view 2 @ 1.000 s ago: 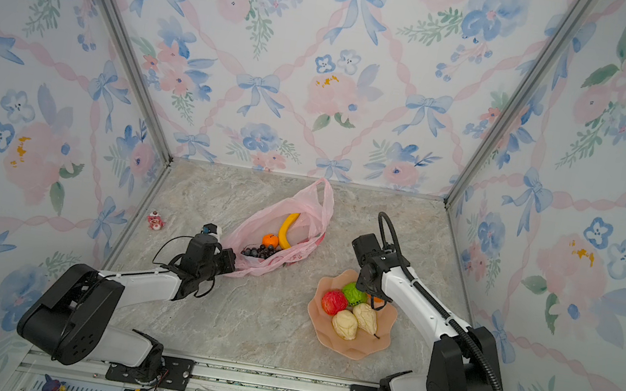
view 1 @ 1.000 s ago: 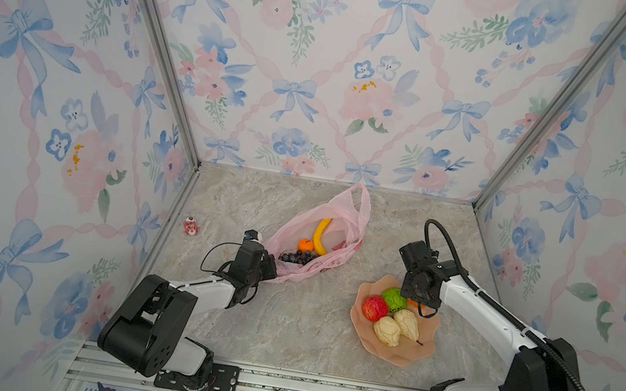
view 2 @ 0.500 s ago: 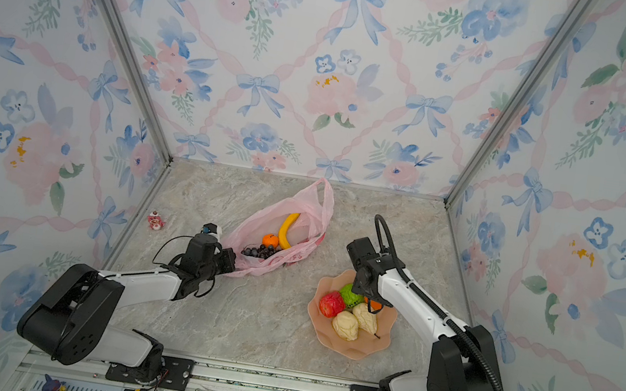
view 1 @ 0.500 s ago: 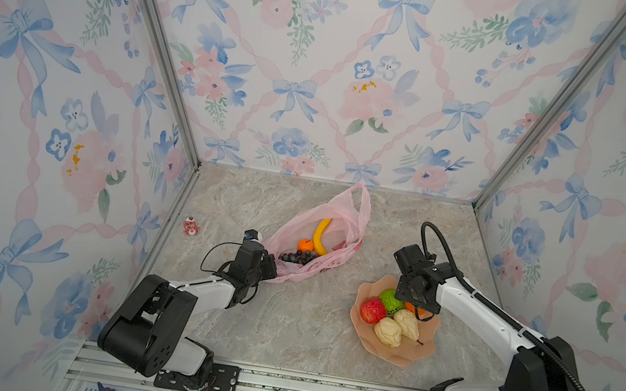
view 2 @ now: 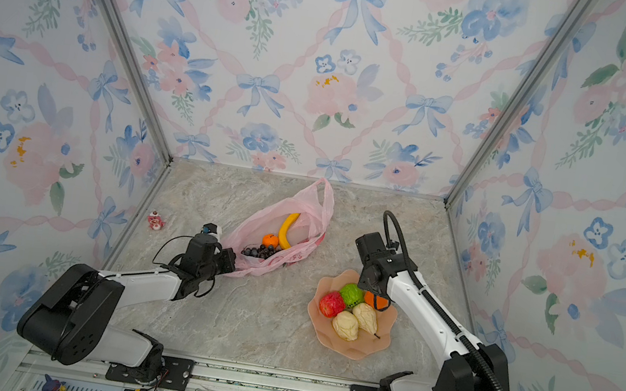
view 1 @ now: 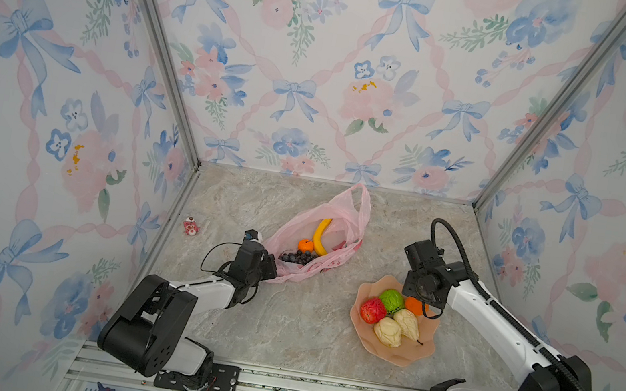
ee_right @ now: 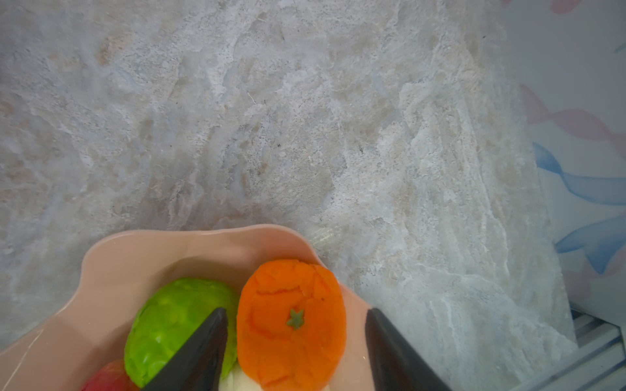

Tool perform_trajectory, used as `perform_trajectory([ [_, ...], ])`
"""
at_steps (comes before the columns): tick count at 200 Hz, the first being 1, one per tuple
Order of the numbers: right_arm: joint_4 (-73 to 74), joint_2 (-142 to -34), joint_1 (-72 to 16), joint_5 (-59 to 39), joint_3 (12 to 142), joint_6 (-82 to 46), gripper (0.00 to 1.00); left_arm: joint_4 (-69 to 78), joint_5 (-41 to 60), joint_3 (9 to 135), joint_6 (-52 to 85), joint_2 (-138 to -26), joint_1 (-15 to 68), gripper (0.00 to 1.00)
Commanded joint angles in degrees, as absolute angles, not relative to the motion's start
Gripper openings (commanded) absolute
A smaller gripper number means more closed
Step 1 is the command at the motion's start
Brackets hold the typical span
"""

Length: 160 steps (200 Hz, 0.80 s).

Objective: Take the fake fruits out of the plastic bag
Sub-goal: 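Lower the orange into the bowl and open the right gripper, then raise the open right gripper above the bowl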

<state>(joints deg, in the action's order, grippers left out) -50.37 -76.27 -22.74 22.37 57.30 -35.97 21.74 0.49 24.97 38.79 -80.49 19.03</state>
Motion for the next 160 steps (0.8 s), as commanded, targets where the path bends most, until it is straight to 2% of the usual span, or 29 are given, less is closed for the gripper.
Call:
perform_trajectory([
  [1, -49.11, -75.56, -21.53, 16.46, 58.36, -33.60, 0.63, 22.36, 1.07, 25.31, 37.80, -80.64, 18.55, 0.00],
  [25, -48.43, -76.57, -23.55, 13.08, 58.48, -34.18, 0.60, 22.33, 1.03, 25.14, 37.88, -80.70, 18.49, 0.00],
  [104, -47.71, -79.05, -26.79, 13.38, 55.20, -37.21, 0.56, 22.37, 1.41, 25.64, 37.88, -81.19, 18.55, 0.00],
  [160, -48.42, -79.07, -27.60, 14.83, 55.06, -37.79, 0.57, 22.35, 1.57, 25.49, 37.93, -81.37, 18.56, 0.00],
])
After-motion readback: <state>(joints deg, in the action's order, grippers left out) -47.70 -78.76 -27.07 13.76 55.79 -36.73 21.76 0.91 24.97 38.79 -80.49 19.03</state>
